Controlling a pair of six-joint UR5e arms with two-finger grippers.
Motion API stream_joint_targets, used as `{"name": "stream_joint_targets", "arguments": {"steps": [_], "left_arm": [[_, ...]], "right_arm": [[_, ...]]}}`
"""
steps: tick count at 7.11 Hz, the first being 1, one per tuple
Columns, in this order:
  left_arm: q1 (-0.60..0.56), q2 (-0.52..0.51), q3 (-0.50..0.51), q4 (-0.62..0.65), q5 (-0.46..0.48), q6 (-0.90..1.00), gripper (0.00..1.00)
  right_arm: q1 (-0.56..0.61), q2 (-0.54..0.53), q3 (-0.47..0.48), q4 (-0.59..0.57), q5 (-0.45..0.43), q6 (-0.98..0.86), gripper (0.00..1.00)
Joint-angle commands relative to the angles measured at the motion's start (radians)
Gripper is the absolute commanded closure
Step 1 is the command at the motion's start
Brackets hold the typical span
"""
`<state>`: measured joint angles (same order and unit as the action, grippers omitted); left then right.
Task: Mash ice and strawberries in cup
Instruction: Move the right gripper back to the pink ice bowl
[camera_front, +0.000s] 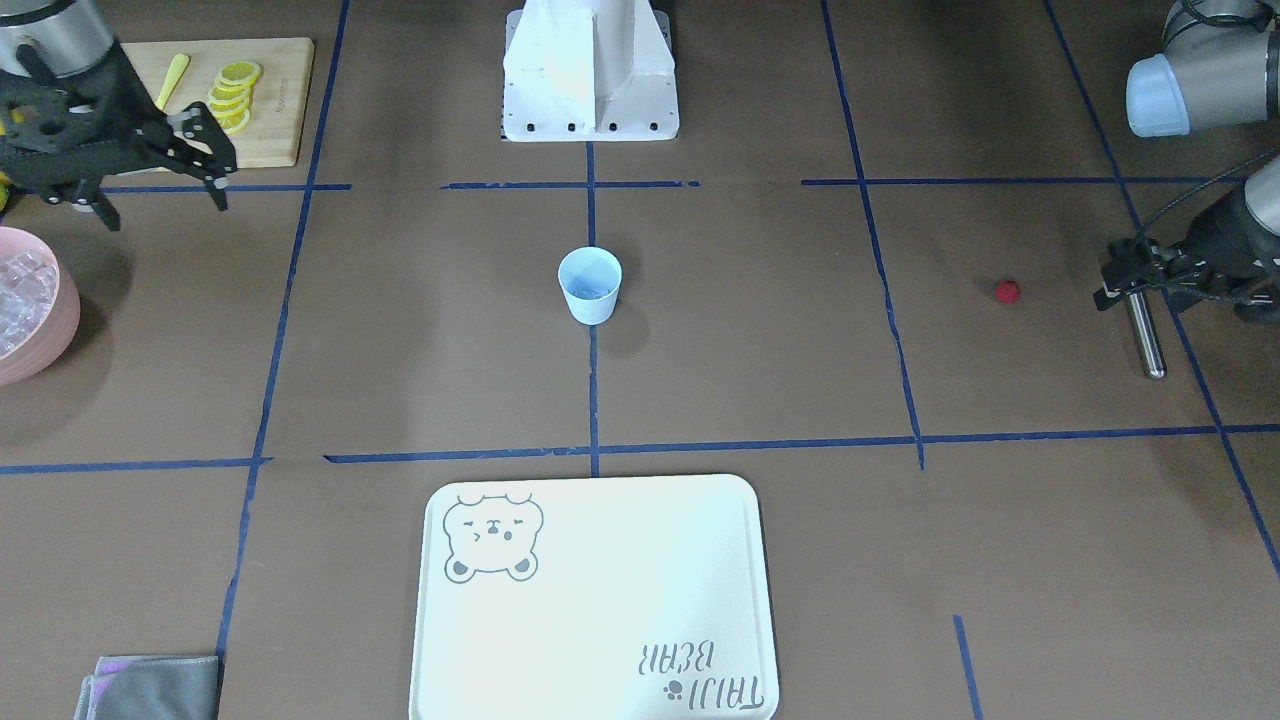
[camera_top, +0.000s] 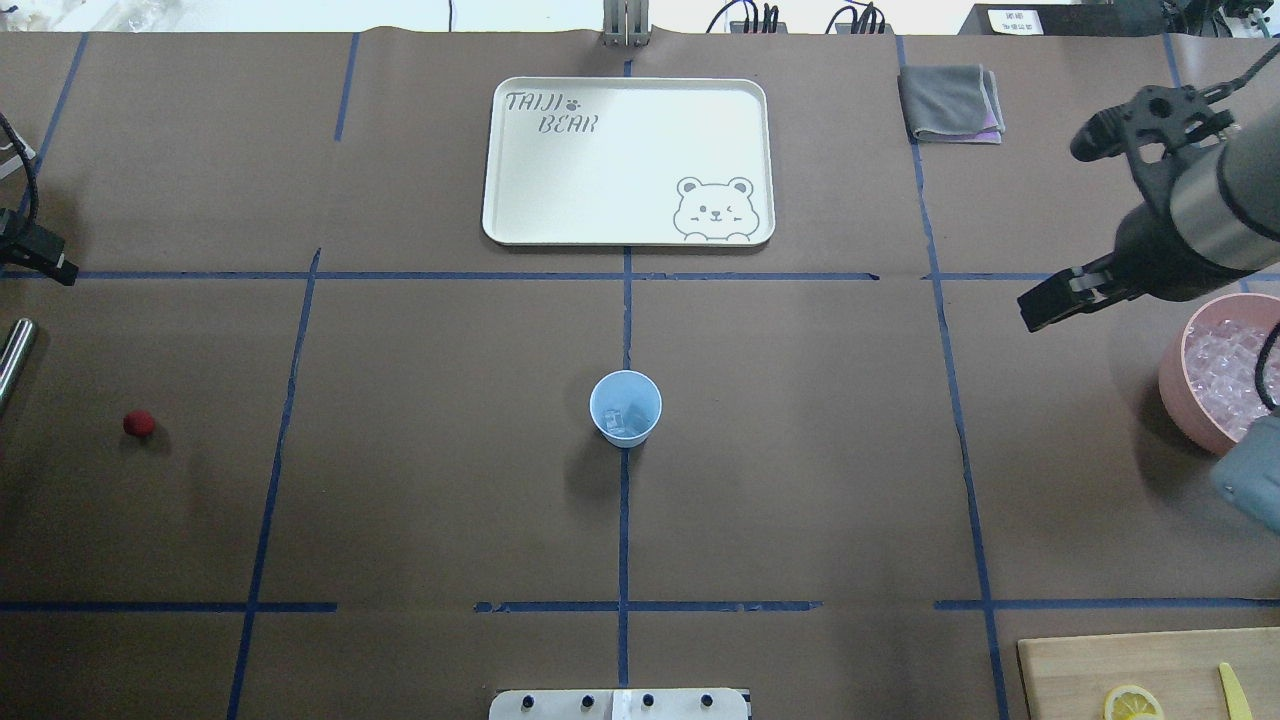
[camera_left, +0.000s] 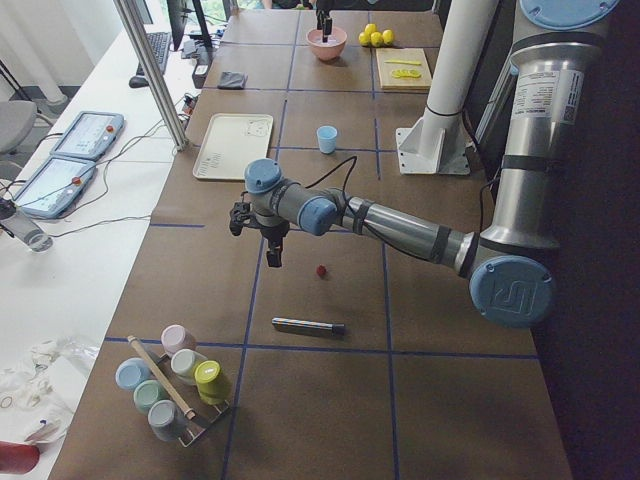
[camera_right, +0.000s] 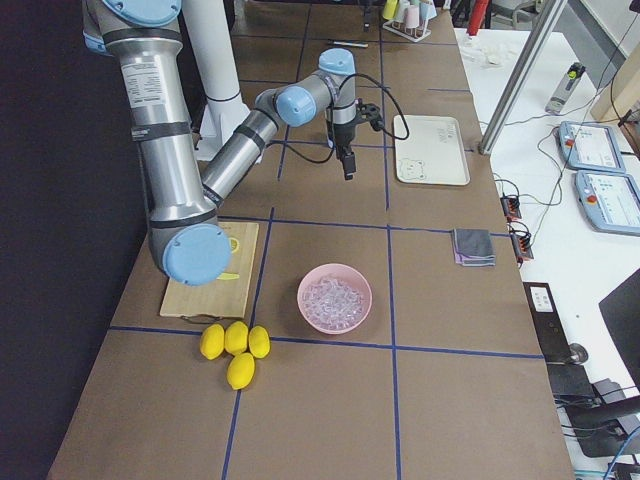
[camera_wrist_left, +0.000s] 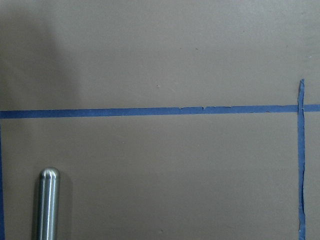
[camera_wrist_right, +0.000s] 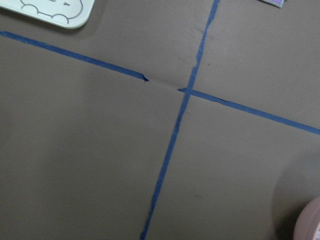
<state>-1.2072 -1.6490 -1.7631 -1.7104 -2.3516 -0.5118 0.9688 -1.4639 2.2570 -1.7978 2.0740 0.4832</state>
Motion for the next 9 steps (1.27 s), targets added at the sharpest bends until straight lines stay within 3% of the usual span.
{"name": "stream_joint_targets", "arguments": {"steps": [1,3,7,9], "left_arm": [[0.0,0.0,-0.001,0.0,0.0,-0.001,0.0],[0.0,0.0,-0.004,0.0,0.0,-0.005,0.0],[0.0,-0.002,-0.009,0.0,0.0,-0.005,0.0],[0.0,-0.002,-0.012,0.0,0.0,-0.005,0.0]], "right_arm": [[0.158,-0.229,-0.061,0.223,0.118,-0.246,0.01],[0.261,-0.3,-0.166,0.253,0.147,-0.517,0.01],[0.271,-0.296,-0.289,0.258,0.141,-0.555,0.01],[0.271,-0.296,-0.361,0.262,0.137,-0.682,0.04]]}}
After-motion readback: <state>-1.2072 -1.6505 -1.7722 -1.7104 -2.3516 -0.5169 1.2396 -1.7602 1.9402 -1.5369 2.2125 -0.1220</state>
